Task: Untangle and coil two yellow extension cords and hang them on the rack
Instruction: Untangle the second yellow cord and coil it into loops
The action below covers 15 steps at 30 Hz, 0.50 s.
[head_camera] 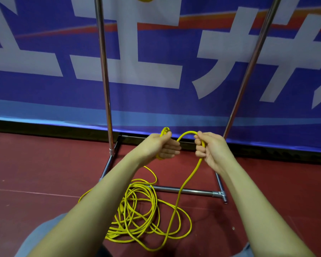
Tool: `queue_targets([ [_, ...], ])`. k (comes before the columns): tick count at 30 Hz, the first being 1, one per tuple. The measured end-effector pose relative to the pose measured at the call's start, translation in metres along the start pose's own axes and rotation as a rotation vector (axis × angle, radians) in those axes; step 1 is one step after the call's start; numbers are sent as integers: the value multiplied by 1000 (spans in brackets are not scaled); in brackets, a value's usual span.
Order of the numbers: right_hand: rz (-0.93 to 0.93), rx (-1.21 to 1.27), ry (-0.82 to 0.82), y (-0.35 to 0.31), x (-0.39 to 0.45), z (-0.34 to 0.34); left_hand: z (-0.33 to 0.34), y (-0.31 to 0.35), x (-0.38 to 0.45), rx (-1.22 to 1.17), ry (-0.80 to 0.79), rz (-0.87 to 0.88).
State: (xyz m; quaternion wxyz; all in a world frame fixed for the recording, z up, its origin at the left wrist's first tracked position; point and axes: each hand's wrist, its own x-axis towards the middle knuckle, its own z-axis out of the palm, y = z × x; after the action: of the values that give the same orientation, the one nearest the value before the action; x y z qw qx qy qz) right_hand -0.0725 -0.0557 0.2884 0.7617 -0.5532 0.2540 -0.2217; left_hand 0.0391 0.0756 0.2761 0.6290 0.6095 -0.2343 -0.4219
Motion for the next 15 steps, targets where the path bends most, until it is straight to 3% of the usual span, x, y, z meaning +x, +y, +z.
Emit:
queue_targets([
  [5, 33, -51, -167, -1, -12, 7, 7, -5, 5, -205, 30, -7],
  [15, 125, -210, -366, 18, -11, 9, -7, 22, 6, -741, 24, 214],
])
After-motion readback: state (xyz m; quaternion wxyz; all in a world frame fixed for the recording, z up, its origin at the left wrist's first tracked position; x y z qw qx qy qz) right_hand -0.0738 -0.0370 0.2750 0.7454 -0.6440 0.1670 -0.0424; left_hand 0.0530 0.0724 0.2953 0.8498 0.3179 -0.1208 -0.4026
